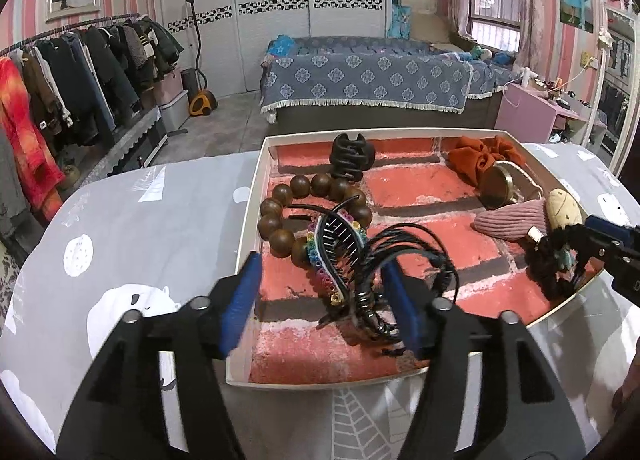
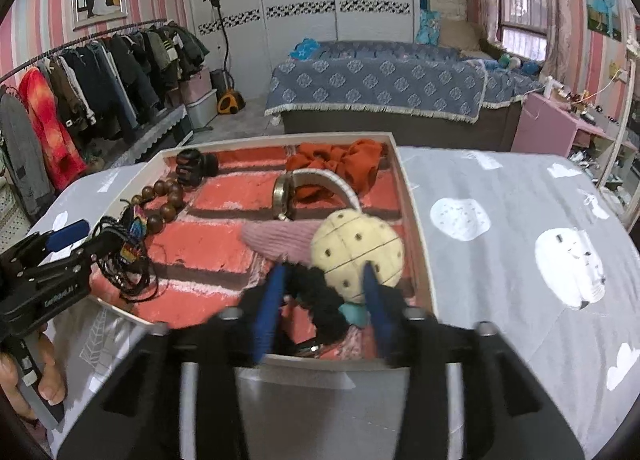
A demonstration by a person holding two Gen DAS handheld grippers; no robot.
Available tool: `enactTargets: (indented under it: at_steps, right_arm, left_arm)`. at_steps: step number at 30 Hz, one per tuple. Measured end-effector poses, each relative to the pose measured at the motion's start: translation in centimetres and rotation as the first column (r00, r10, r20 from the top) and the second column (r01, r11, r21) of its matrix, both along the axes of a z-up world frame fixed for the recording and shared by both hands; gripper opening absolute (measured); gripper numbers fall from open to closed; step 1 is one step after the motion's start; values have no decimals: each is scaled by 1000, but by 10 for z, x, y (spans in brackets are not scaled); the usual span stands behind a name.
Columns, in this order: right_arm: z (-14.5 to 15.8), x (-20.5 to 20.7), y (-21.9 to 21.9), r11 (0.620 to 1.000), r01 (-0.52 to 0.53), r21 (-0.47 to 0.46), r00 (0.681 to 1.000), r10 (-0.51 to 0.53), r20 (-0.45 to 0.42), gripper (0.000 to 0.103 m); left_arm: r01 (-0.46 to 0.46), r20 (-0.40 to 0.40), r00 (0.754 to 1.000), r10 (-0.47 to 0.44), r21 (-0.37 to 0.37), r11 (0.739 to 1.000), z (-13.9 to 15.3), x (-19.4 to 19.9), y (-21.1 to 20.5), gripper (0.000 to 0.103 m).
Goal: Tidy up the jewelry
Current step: 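Carry the bracelets and scrunchie into the tray and release both, then withdraw both tools from the tray toward the flower scrunchie and wooden hair pin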
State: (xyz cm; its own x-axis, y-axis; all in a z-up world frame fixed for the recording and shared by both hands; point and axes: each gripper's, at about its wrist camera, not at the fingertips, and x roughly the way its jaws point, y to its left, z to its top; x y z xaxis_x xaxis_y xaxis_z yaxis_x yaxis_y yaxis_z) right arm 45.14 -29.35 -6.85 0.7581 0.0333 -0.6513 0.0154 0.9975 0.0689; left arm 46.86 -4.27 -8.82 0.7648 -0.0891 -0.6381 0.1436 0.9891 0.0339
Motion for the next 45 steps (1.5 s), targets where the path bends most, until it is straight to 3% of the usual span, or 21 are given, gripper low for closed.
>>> enactTargets:
  at_steps: [9,12,21,27,40,45]
  right_arm:
    - [9,-6,-13,999,46,-11,998,-45,42,81]
    - [14,-8,-19,998,68,-5,997,-67,50,89]
    - [18,-13,-43,992,99,77,994,-102,41,90]
    - [30,-27,-52,990,121,68,991,-125,54,90]
    - [49,-117,-91,983,147,-108,987,-139,80,95]
    - [35,-141,-95,990,118,-75,992,-115,46,95]
  left_arm:
    - [13,23,1000,-12,-43,999,11,-10,3,93]
    - [29,23,999,-27,-68,997,16,-11,4,98]
    - [11,-58,998,-17,-97,995,16,-9,9,98]
    - [-17,-63,998,13,-65,998,18,-27,15,98]
    - [-52,-38,998,50,-52,997,42,-120,4,98]
    - [-71,-48,996,69,-35,997,39,-158,-7,98]
